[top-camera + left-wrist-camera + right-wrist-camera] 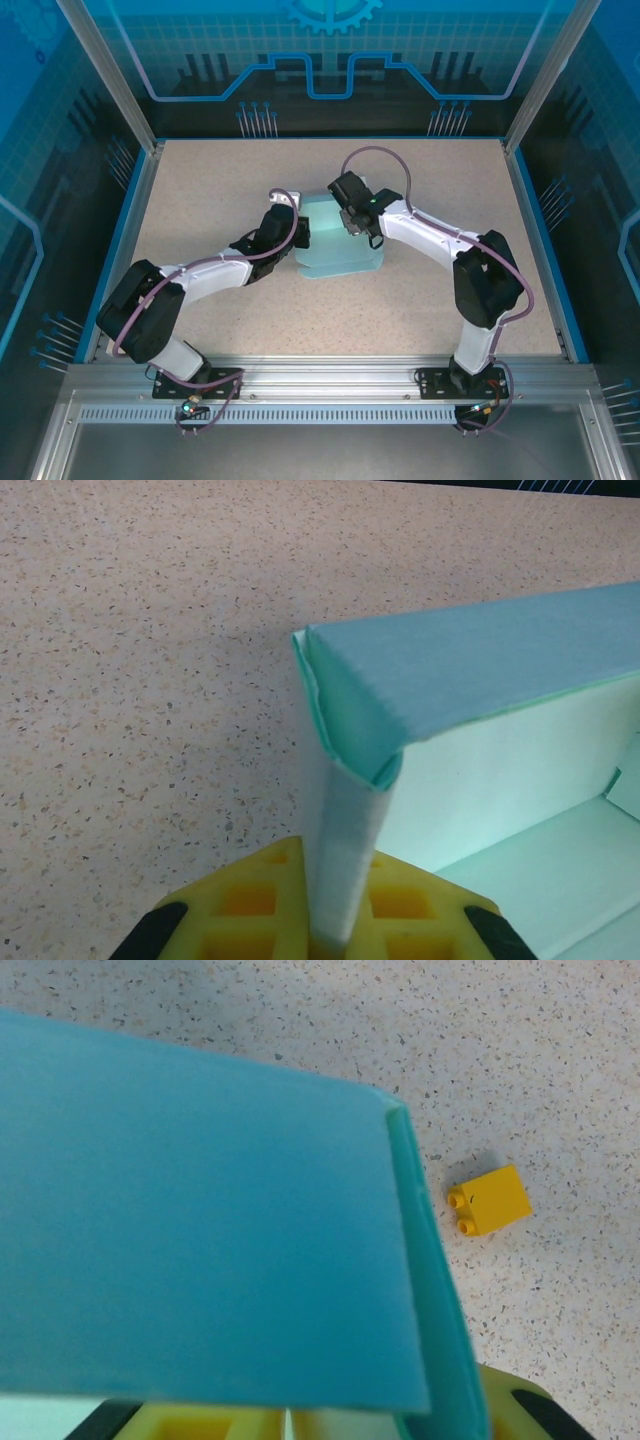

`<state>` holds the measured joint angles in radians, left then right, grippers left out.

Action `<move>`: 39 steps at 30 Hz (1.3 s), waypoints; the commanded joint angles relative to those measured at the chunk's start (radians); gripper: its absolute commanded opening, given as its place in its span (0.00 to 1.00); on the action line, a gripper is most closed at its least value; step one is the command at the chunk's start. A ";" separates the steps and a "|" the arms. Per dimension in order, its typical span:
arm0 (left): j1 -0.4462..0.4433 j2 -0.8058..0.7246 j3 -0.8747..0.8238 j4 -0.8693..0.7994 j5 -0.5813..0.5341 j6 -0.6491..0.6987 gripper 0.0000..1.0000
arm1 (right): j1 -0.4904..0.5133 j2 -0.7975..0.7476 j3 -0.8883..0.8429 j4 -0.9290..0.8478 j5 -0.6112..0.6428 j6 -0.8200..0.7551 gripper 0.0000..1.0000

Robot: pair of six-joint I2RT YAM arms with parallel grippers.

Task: Fold the paper box

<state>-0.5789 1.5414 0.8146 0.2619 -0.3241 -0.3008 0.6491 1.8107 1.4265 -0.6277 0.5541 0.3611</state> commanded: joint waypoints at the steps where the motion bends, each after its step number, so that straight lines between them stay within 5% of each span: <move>1: -0.004 -0.037 0.012 0.000 0.013 0.019 0.06 | -0.042 0.001 -0.017 -0.006 0.041 0.015 0.27; 23: -0.004 -0.044 0.002 -0.004 0.006 0.020 0.06 | -0.021 0.141 0.063 -0.214 0.386 0.050 0.14; 31: -0.003 -0.042 0.003 -0.006 0.008 0.019 0.06 | -0.022 0.029 0.017 -0.067 0.179 -0.005 0.18; 39: -0.004 -0.039 0.003 -0.007 0.005 0.019 0.06 | -0.029 -0.041 0.020 -0.025 0.017 -0.004 0.34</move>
<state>-0.5846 1.5414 0.8146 0.2668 -0.3210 -0.3115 0.6491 1.8153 1.4578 -0.6582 0.5800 0.3706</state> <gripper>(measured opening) 0.106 0.331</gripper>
